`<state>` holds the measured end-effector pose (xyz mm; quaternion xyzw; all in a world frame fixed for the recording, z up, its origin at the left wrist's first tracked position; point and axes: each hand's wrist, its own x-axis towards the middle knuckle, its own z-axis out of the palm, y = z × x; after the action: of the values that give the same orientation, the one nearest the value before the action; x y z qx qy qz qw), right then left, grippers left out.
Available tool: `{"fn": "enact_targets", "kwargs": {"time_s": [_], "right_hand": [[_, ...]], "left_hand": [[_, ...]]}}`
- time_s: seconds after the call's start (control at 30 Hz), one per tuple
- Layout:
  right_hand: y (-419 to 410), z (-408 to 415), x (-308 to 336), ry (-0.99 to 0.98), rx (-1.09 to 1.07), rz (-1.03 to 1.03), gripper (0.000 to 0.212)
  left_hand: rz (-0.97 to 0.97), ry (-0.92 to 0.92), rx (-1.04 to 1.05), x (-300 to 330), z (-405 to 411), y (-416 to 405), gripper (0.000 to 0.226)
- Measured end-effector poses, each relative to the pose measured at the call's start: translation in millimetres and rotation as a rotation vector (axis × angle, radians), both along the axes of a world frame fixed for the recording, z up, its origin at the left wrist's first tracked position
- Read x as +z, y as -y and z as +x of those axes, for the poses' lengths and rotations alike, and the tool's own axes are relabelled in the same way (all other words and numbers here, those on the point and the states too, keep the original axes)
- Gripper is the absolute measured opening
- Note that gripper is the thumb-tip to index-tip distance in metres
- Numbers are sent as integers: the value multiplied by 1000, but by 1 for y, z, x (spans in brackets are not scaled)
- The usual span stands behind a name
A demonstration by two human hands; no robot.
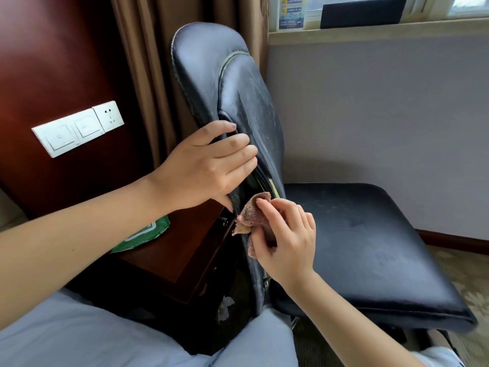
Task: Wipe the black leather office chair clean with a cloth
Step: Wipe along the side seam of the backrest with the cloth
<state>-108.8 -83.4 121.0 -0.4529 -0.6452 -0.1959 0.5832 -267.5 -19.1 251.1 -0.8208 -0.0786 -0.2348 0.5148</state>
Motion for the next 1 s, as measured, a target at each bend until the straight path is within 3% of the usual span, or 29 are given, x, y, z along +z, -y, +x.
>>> {"fn": "enact_targets", "kwargs": {"time_s": [0.27, 0.5, 0.7, 0.87, 1.0], "right_hand": [[2, 5, 3, 24, 24, -4, 31], [-5, 7, 20, 99, 9, -4, 32], [-16, 4, 26, 171, -57, -47, 30], [-32, -2, 30, 241, -80, -38, 30], [-43, 0, 18, 263, -122, -25, 26]], "left_hand": [[35, -20, 40, -2, 0, 3, 21], [54, -27, 113, -4, -5, 0, 62], [68, -20, 110, -3, -9, -18, 70], [37, -15, 109, -2, -20, -35, 60], [49, -9, 99, -1, -23, -40, 37]]}}
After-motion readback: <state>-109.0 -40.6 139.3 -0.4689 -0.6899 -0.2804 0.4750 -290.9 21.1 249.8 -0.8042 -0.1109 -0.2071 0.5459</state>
